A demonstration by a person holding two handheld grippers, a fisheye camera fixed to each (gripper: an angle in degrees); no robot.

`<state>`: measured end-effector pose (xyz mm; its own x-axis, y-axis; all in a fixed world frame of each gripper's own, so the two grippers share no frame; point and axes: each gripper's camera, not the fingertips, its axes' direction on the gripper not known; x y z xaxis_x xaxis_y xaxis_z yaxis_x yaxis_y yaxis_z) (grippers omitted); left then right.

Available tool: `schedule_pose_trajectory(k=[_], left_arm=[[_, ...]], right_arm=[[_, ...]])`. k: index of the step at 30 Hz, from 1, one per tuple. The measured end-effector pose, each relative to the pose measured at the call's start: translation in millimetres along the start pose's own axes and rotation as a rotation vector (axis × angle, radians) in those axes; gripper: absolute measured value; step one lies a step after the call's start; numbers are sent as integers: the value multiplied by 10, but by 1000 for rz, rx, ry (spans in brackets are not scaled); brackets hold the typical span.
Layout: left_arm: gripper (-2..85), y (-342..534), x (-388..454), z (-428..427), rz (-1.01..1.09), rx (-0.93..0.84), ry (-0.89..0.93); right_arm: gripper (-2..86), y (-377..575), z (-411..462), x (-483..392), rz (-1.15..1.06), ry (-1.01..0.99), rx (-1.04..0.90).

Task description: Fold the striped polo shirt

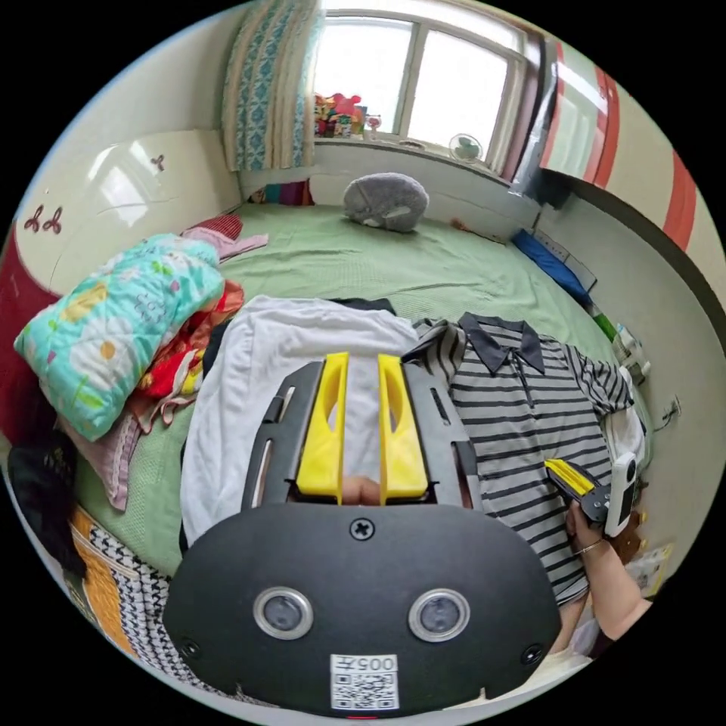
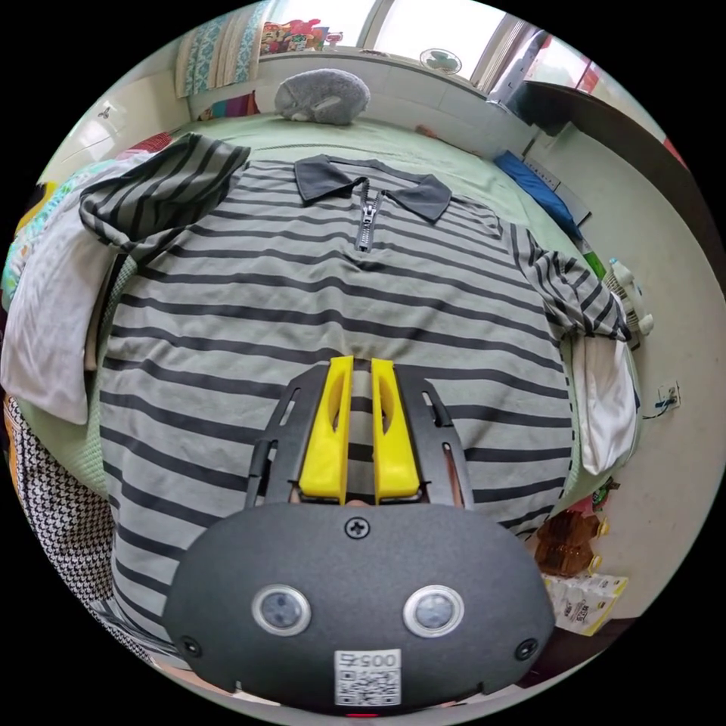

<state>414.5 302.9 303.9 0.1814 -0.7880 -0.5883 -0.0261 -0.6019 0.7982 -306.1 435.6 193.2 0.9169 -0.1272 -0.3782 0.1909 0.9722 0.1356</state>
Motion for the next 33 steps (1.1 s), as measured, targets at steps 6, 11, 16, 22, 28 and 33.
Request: schedule_pose_trajectory(k=[6,11,16,22,28,33], left_arm=[[132,-466,884,334,225,-58,18],[155,-666,1477,1017,383,-234,-75],[142,-628,1735,1483,438,-365,-169],[46,-601,1692,1512,366,-370,-232],[32,-738,1630,927,322,-235,-203],[29,-841,1135,376,104,-117,-280]], right_arm=[[43,40,21,-25,0,-13,2],[44,76,53,-30,0,-21,4],[44,107,86,-20,14,-27,4],[40,164,124,14,24,-39,8],[40,266,140,82,33,-57,12],[41,355,153,133,35,-64,14]])
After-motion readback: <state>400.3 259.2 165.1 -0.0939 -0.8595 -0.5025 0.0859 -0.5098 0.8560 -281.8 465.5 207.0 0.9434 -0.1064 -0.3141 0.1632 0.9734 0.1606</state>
